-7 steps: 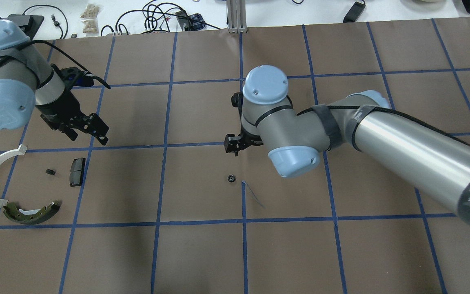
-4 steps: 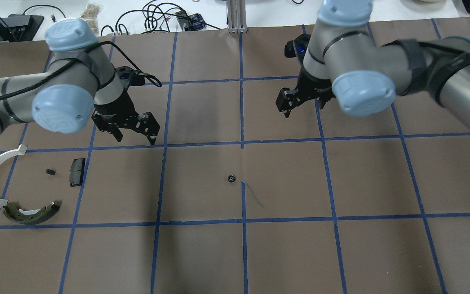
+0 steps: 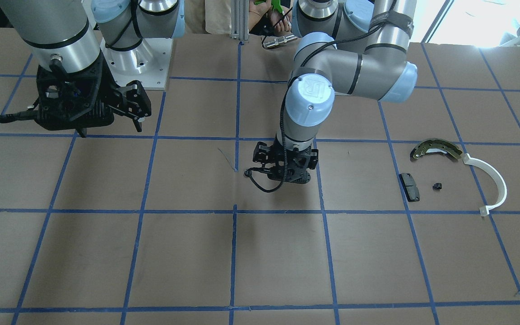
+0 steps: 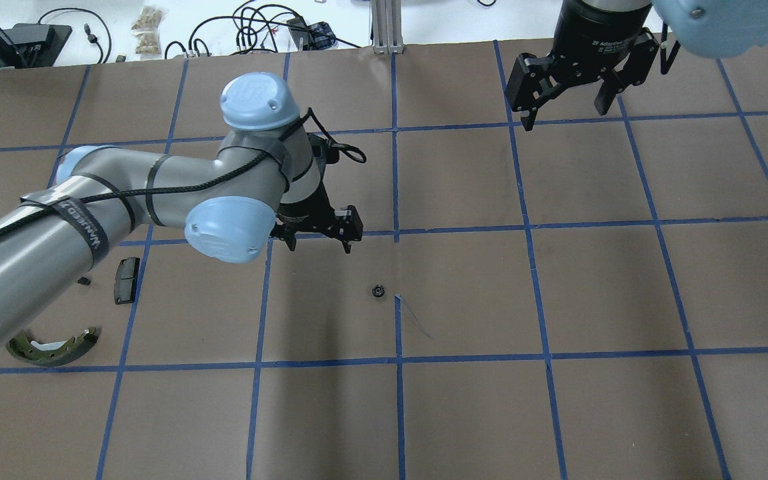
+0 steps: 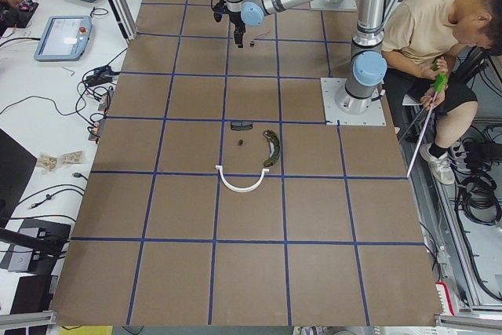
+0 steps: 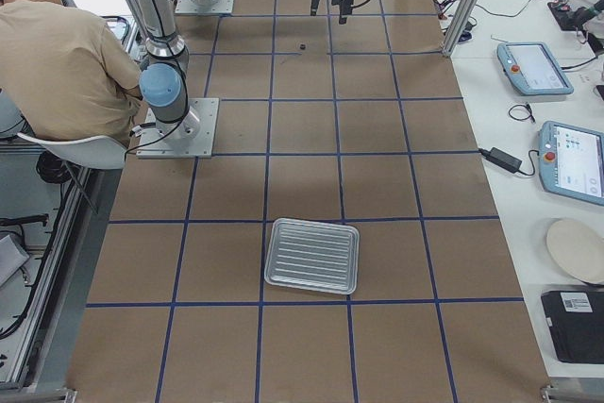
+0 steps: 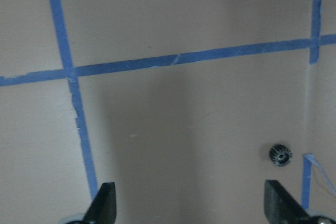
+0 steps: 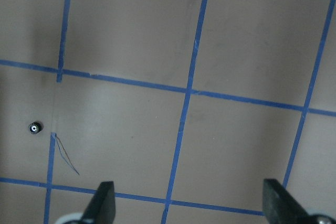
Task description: Place bearing gear from tray to pile
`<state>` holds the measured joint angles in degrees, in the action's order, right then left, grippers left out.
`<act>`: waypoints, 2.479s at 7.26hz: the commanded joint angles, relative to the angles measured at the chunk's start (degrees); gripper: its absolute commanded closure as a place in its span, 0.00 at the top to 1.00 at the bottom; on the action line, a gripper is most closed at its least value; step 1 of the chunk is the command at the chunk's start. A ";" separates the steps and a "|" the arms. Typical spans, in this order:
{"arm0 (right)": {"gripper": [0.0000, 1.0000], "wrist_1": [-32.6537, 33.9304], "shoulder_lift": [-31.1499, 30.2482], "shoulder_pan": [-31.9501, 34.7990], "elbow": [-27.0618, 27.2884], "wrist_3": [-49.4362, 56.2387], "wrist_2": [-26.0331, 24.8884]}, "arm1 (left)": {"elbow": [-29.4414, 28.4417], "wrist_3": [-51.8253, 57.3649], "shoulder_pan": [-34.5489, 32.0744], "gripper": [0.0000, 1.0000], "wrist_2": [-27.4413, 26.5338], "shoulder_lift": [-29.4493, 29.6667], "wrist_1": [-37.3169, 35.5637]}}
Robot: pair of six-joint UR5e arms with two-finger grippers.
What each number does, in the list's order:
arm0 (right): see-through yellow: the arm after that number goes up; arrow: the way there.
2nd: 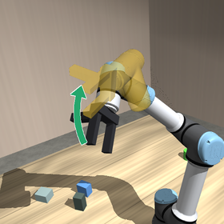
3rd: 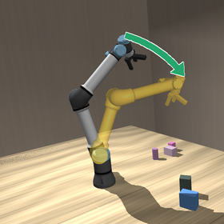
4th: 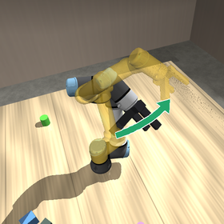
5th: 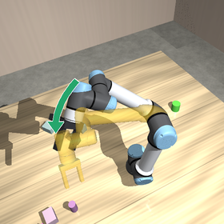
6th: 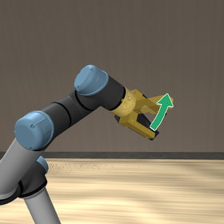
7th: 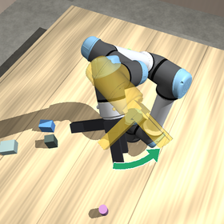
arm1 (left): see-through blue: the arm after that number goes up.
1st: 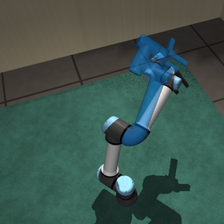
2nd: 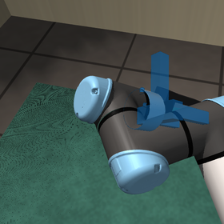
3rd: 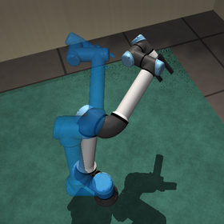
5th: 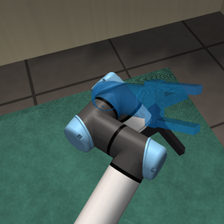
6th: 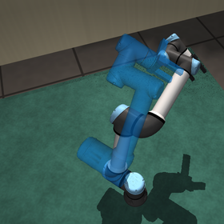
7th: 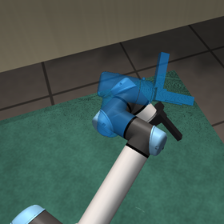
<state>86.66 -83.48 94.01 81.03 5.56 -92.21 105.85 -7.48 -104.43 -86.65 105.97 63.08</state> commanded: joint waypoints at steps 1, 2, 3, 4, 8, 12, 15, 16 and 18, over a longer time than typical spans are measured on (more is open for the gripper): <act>1.00 0.95 -4.29 0.56 6.47 -2.64 -0.86 | 3.20 -3.41 -5.16 1.00 0.08 3.26 -7.76; 1.00 1.49 -4.93 0.56 7.03 -2.74 -0.78 | 5.48 -3.41 -6.04 1.00 0.16 4.32 -11.63; 1.00 2.63 -4.93 0.21 5.73 -2.13 0.18 | 7.07 -3.50 -6.40 1.00 0.25 5.63 -15.23; 1.00 1.85 -4.93 -0.49 6.16 -2.74 -0.07 | 7.09 -3.76 -7.01 1.00 0.25 6.08 -16.23; 1.00 6.33 -5.64 0.03 6.34 -6.70 0.36 | 7.08 -3.77 -7.19 0.21 0.25 7.40 -17.29; 1.00 5.80 -5.11 -1.11 6.86 -5.73 1.86 | 5.25 -2.72 -6.14 0.00 0.17 5.84 -15.99; 1.00 5.89 -5.29 -1.55 6.86 -5.73 2.03 | -4.47 8.22 4.89 0.00 0.43 3.37 1.96; 1.00 5.89 -5.37 -1.55 6.86 -5.73 1.95 | -6.60 14.63 10.51 0.00 -1.48 2.23 9.26; 1.00 5.89 -5.37 -1.46 6.95 -5.82 2.12 | -7.07 28.85 24.12 0.00 -5.80 -0.32 14.87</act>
<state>92.55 -88.84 92.48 87.92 -0.23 -90.21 99.12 12.35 -88.48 -90.45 107.14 74.58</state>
